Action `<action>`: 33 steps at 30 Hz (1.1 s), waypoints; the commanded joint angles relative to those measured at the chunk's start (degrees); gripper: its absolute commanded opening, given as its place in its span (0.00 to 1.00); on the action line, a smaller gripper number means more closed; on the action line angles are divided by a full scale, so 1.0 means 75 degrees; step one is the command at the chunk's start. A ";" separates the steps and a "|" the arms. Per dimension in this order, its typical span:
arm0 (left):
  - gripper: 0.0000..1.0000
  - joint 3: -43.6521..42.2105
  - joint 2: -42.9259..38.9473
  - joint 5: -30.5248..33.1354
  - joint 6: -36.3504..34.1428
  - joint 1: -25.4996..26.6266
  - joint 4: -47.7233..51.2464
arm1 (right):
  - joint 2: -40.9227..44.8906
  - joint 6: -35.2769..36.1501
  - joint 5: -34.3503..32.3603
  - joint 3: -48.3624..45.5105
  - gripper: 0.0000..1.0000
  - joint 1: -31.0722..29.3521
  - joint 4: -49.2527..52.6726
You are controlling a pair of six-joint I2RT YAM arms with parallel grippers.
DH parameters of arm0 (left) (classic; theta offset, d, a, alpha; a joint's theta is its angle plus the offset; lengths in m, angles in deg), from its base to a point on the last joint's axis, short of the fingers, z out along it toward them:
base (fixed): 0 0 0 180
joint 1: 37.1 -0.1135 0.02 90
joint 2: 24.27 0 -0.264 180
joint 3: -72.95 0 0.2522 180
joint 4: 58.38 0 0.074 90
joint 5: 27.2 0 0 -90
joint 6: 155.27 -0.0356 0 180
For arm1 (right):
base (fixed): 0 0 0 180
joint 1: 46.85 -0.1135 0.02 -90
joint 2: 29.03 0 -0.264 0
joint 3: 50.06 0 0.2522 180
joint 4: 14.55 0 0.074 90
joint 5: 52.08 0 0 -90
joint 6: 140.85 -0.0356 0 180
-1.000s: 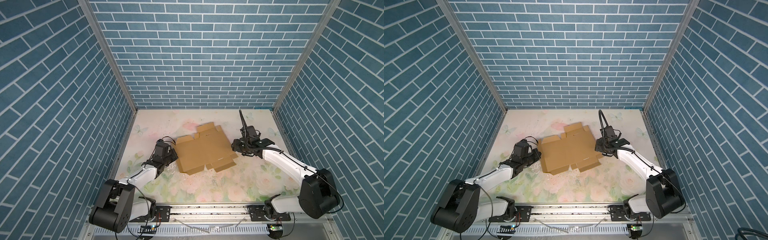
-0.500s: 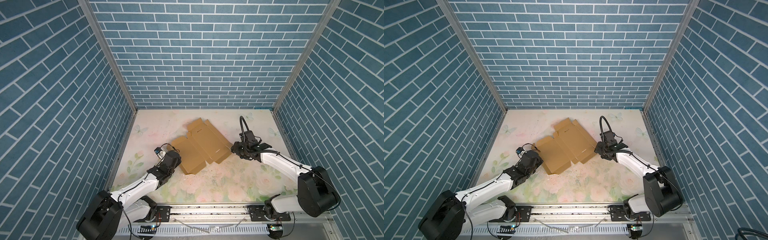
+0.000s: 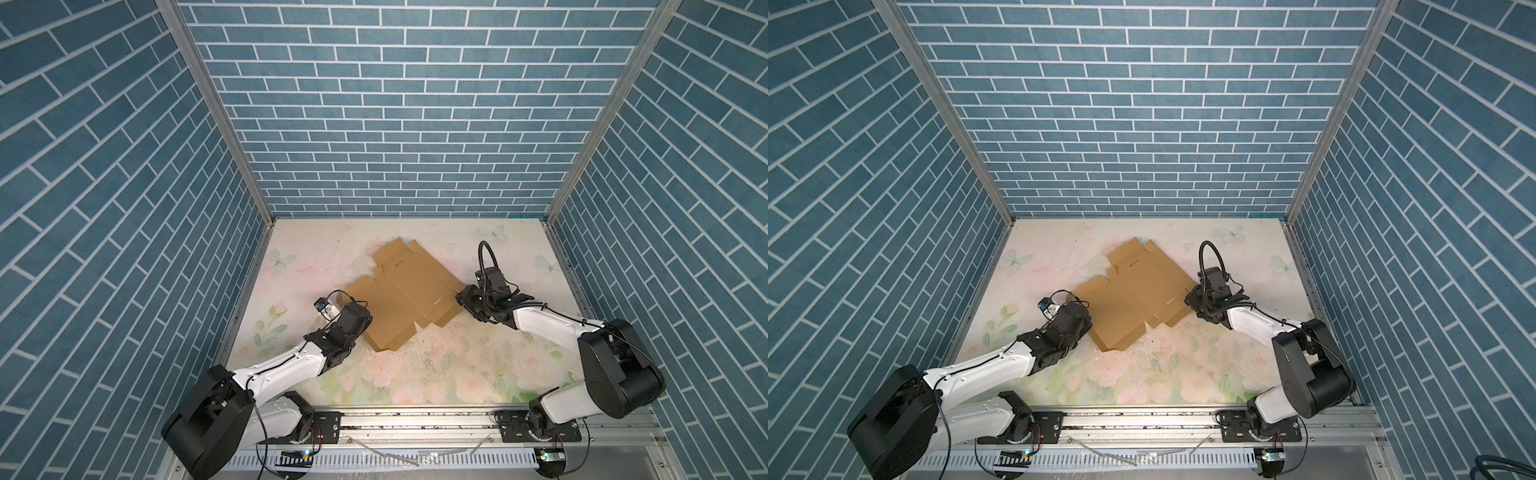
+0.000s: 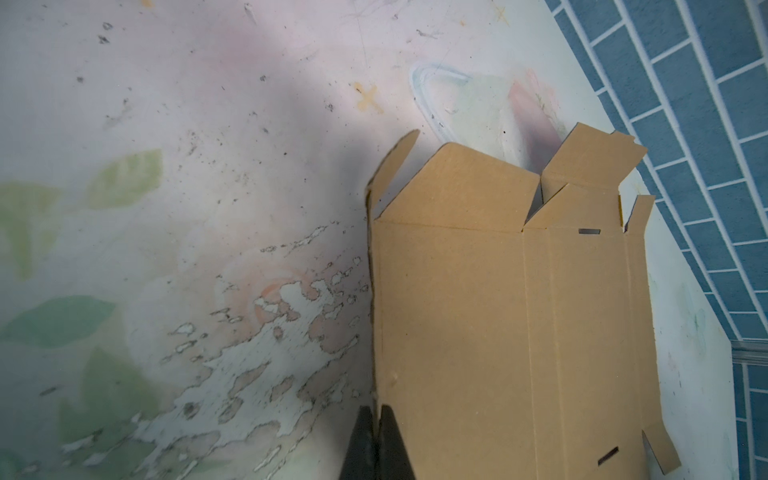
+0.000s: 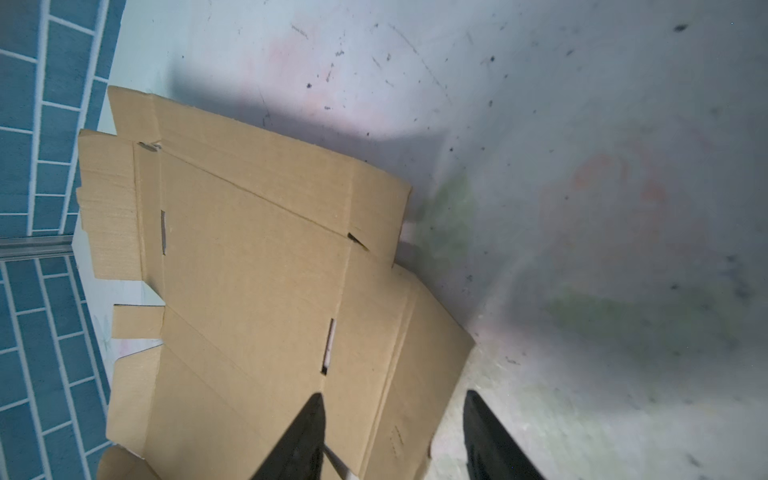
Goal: Fold the paper box
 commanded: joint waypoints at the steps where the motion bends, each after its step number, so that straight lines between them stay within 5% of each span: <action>1: 0.00 0.0148 0.0032 0.0130 0.0024 0.0107 0.0128 | -0.0176 -0.0514 0.0193 -0.0218 0.51 -0.0131 -0.0372; 12: 0.00 0.0067 -0.0065 0.0119 0.0094 0.0166 0.0130 | -0.0386 -0.0761 0.0198 -0.0360 0.45 -0.0396 -0.0644; 21: 0.01 -0.0028 -0.0047 -0.0022 0.0135 0.0215 -0.0026 | -0.0516 -0.0740 0.0061 -0.0349 0.25 -0.0414 -0.0615; 33: 0.52 0.0335 -0.0149 0.0123 -0.0259 0.0213 0.0786 | -0.0808 -0.0410 -0.0303 -0.0073 0.08 -0.0418 -0.0433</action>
